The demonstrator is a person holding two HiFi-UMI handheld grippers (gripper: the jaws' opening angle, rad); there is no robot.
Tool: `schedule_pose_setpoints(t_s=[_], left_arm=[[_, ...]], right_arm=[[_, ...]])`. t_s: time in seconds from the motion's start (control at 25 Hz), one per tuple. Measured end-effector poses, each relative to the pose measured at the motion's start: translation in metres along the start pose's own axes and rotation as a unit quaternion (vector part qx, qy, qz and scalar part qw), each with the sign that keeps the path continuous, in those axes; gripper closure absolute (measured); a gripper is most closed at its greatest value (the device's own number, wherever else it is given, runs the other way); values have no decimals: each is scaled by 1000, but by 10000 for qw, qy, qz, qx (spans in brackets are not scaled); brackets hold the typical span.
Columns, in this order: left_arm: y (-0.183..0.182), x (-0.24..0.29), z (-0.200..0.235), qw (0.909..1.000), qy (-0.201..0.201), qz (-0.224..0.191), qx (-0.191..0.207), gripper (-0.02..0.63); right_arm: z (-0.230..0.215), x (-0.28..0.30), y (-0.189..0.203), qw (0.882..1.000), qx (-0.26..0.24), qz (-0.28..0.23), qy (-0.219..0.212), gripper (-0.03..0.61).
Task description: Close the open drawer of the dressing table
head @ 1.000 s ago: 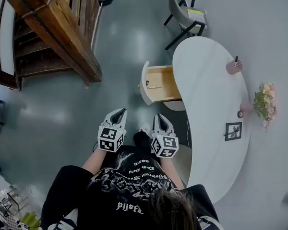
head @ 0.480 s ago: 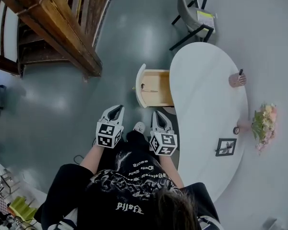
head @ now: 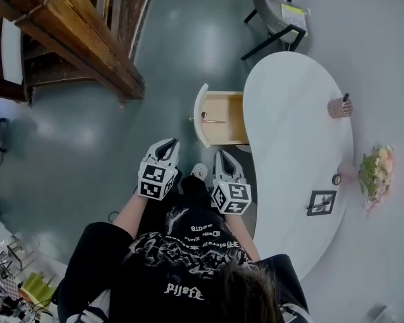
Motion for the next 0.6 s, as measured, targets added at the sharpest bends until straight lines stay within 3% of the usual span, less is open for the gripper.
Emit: schedule_pose_setpoints(t_s=[0.4, 0.6], left_arm=[[3, 22, 26, 9963, 748, 349, 254, 586], [15, 38, 47, 9924, 1024, 678, 126, 584]], right_arm=[[26, 22, 14, 9995, 113, 231, 179, 551], [38, 38, 27, 9984, 182, 488, 243, 551]])
Point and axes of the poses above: the fingertips, and each gripper's own axes: x forward along the fingers, z to its left, y out of its underside, the point moved 9 cm from there along -x, backward along the fingers, and after that the axes turned 11 degrees about -z, right-handed, at the moved point
